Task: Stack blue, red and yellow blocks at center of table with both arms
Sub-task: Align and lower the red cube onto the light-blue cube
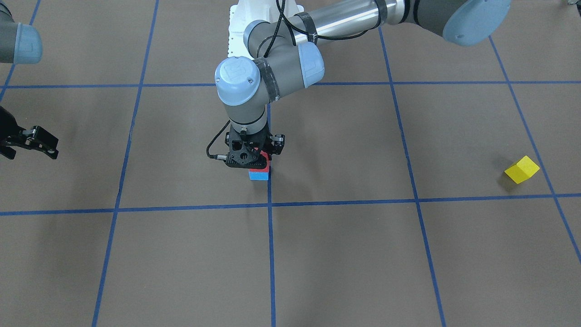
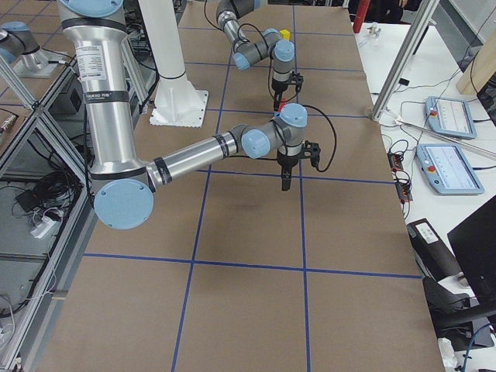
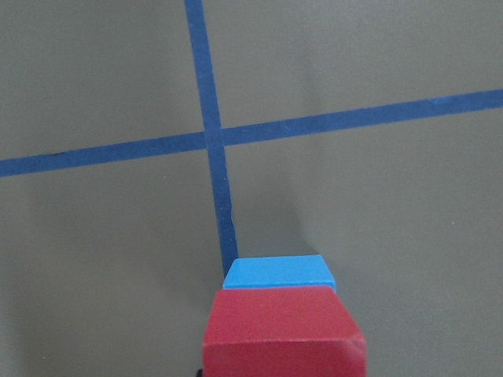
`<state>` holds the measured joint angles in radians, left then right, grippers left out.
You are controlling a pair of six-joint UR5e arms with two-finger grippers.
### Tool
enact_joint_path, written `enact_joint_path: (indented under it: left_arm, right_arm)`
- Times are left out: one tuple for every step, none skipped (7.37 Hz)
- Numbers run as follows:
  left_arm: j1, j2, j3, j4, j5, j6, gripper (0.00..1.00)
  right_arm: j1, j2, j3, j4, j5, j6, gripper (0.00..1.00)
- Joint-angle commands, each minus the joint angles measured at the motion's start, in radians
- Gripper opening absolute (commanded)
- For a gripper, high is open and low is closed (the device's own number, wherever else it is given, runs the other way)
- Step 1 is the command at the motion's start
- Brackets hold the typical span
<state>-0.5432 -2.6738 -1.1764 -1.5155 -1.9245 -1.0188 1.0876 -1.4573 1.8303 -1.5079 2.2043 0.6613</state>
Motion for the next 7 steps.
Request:
enact_joint_path:
  left_arm:
    - [0.002,0.0,0.0,0.0,-0.001,-0.001,0.0]
    - [0.0,0.0,0.0,0.0,0.001,-0.001,0.0]
    - [0.002,0.0,0.0,0.0,-0.001,-0.001,0.0]
    - [0.002,0.0,0.0,0.0,-0.001,-0.001,0.0]
    - [0.0,0.002,-0.014,0.0,0.001,-0.001,0.0]
    - [0.002,0.002,-0.018,0.0,0.001,-0.001,0.0]
    - [0.0,0.002,-0.023,0.0,0.001,-0.001,0.0]
  right_arm:
    - [0.0,-0.001,0.0,0.0,0.0,0.001,1.0]
    - [0.0,-0.001,0.0,0.0,0.0,0.001,1.0]
    - [0.0,-0.001,0.001,0.0,0.0,0.001,1.0]
    - [0.0,-0.001,0.001,0.0,0.0,0.0,1.0]
    - [0.0,-0.001,0.001,0.0,0.002,0.001,1.0]
    - [0.0,-0.001,0.001,0.0,0.002,0.001,1.0]
    - [0.0,-0.001,0.003,0.0,0.002,0.001,1.0]
